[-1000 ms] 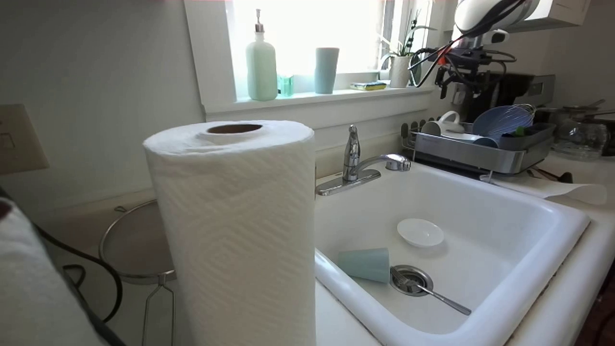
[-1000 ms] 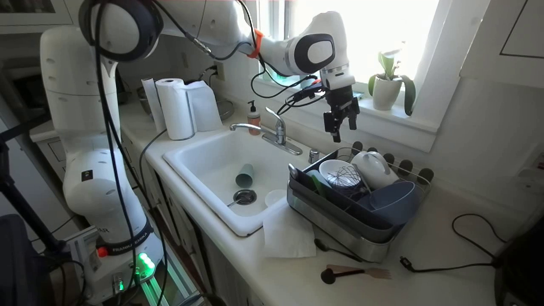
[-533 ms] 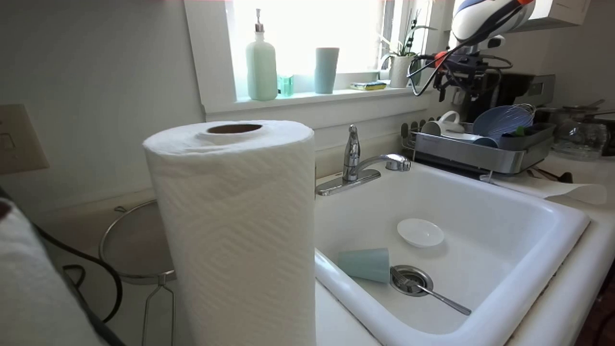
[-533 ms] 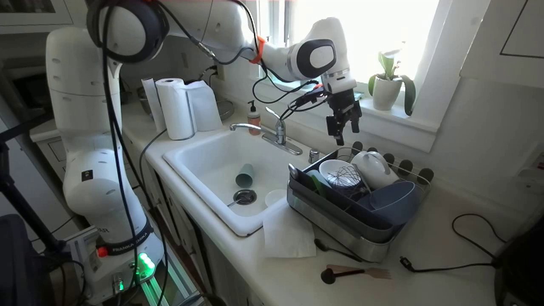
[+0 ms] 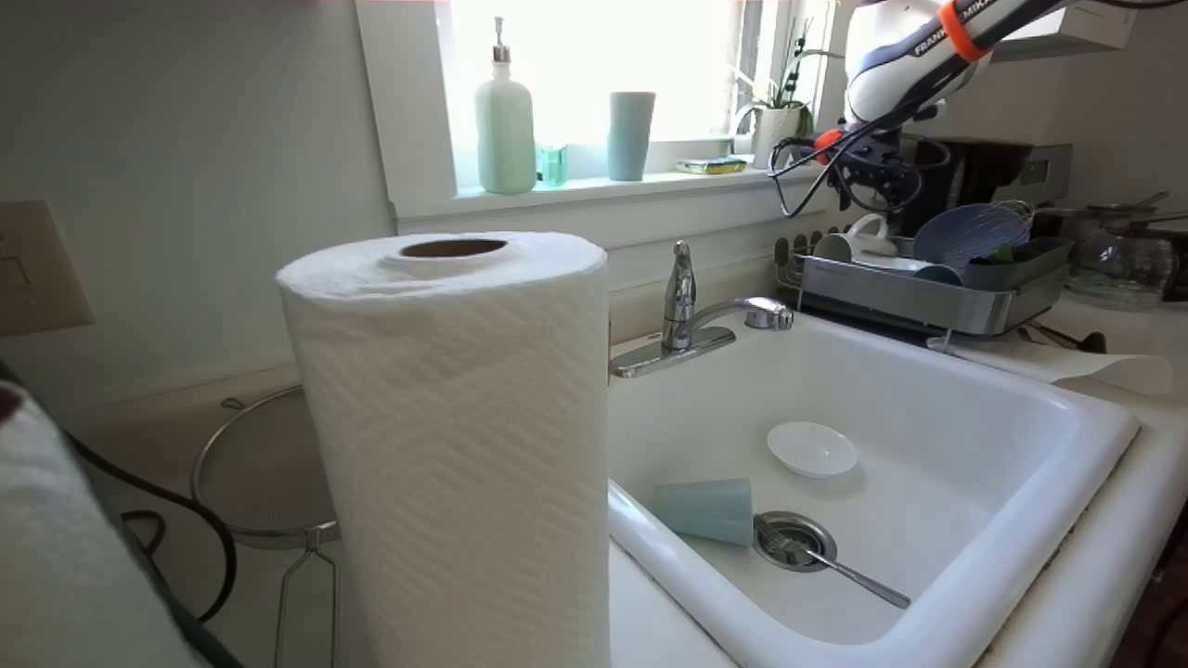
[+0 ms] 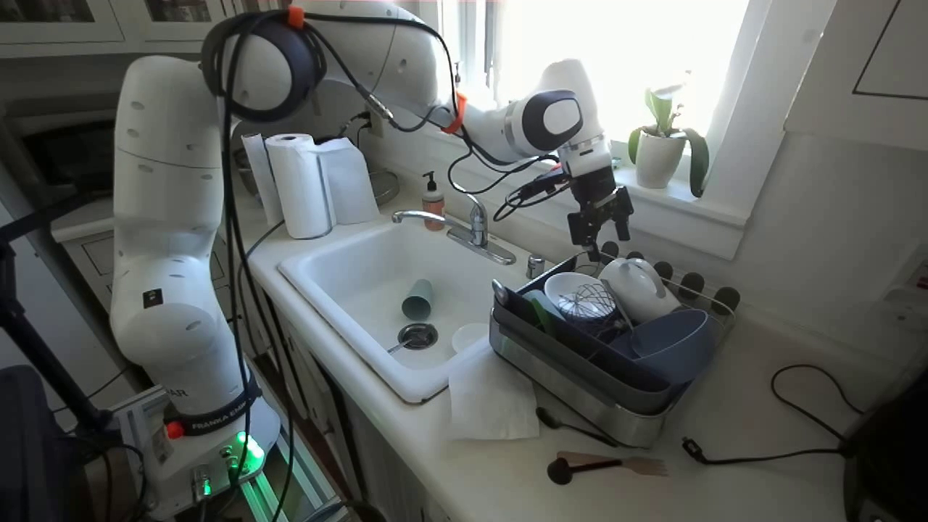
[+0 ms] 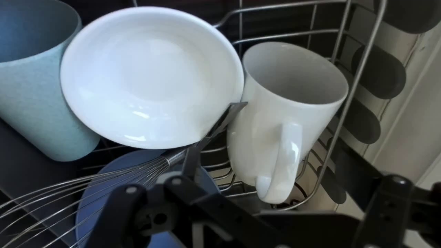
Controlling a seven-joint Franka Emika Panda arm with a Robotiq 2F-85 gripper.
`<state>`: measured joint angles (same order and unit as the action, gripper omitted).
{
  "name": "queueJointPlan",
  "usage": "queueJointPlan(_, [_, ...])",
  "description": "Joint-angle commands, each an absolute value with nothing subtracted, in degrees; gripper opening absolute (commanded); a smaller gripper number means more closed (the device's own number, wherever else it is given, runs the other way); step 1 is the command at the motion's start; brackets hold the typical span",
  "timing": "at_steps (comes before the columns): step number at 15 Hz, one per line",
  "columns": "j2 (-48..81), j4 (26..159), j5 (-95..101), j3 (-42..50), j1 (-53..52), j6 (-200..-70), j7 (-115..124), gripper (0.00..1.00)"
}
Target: Put the white mug in the sink
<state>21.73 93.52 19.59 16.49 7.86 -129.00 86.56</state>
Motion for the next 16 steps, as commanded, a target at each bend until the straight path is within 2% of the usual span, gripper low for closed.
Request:
queueJointPlan(1, [26.4,88.3,21.1,18.3,6.8,-129.1,91.5,1.0])
queueJointPlan(3, [28.0,86.5,20.9,18.8,6.6,-128.3,92.5,1.0])
queueJointPlan(4, [28.7,85.6,20.9,19.1,6.6,-128.2,93.0,0.95])
queueJointPlan(5, [29.3,85.1,21.0,19.3,6.4,-128.3,93.5,0.81])
queueJointPlan(6, [29.9,84.5,21.3,19.7,6.2,-128.4,94.1,0.71])
queueJointPlan(7, [30.3,84.1,21.2,19.8,6.2,-128.2,94.3,0.68])
queueJointPlan(10, [31.6,82.7,21.1,20.3,6.0,-127.9,95.2,0.47])
queueJointPlan(12, [32.3,82.0,21.0,20.5,5.9,-127.6,95.7,0.37])
queueJointPlan(15, [32.9,81.4,21.0,20.7,5.6,-126.3,96.2,0.1])
queueJointPlan(16, [33.0,81.1,21.0,20.7,5.5,-125.9,96.5,0.08])
